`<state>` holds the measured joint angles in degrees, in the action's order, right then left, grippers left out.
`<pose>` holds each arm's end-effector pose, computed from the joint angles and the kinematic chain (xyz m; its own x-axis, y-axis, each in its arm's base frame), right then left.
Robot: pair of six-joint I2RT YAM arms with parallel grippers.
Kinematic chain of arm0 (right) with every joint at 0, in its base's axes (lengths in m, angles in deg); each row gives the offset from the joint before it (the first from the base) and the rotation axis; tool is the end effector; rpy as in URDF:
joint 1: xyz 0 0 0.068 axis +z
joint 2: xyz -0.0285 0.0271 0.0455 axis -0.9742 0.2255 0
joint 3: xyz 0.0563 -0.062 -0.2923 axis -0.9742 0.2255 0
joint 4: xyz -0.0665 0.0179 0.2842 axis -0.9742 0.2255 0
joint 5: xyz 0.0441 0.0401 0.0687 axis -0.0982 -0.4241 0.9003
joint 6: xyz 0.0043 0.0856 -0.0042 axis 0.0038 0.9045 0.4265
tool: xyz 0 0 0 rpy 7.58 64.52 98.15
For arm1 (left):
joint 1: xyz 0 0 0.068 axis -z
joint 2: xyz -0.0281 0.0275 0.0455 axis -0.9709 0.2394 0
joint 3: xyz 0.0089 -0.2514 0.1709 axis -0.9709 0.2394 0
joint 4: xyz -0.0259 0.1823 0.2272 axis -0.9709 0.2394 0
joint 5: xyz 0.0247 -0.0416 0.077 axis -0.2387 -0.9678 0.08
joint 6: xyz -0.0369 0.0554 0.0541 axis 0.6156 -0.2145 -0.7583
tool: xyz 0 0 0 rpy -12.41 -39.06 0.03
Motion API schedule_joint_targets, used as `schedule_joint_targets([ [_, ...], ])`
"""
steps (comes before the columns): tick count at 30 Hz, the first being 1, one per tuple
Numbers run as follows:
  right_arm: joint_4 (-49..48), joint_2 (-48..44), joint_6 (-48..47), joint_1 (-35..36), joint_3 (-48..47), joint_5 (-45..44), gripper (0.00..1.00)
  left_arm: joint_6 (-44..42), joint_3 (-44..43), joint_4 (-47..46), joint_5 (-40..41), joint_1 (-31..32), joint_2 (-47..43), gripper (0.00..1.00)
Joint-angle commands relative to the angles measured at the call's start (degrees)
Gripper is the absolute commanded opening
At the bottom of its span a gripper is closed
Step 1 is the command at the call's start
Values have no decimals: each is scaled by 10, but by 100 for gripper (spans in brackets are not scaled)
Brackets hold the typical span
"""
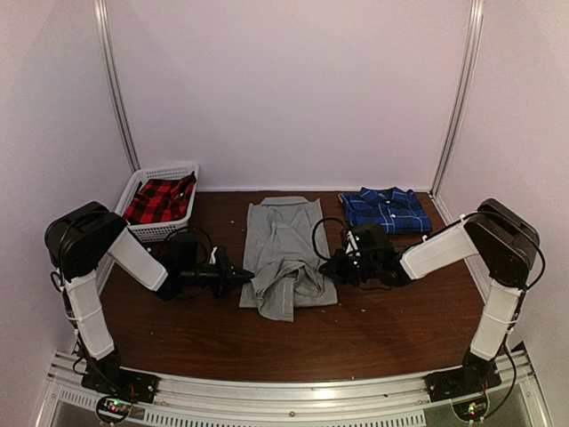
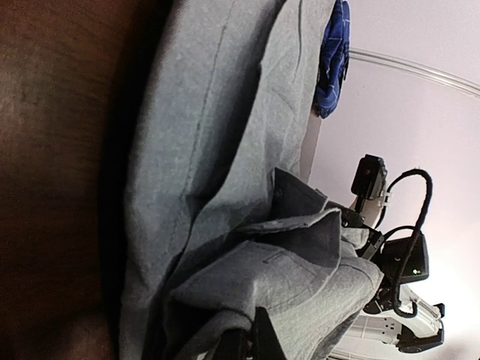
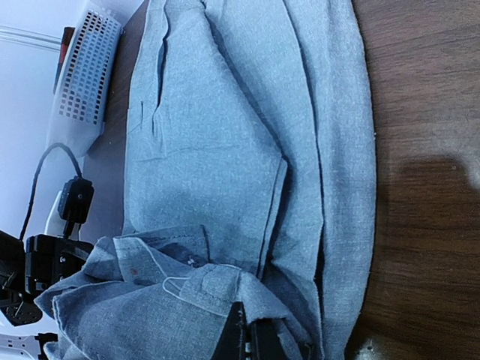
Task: Fold and stack the long sleeve shirts
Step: Fold the rectangle-folded shirt at the center of the board.
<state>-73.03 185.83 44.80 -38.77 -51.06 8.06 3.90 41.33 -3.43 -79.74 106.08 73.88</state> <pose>0.3104 0.2764 0.1123 -0.9150 0.2488 -0.3175 -0.0959 0.6302 0.7705 0.2955 -0.2255 0.0833 -0.9018 -0.3720 0.2200 -0.3247 0.2473 -0.9129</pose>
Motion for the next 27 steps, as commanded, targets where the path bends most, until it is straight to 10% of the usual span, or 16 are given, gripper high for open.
schedule_joint_targets([
  [1, -4, -17, -16, -7, -4, -4, 0, -28, -22, 9, -7, -2, -13, 0],
  [16, 76, -68, -69, -13, -27, -14, 39, -166, -52, 185, 34, -17, -96, 52],
  [27, 175, -152, -177, 11, -7, -98, 46, -342, -97, 392, 93, -11, -187, 54],
])
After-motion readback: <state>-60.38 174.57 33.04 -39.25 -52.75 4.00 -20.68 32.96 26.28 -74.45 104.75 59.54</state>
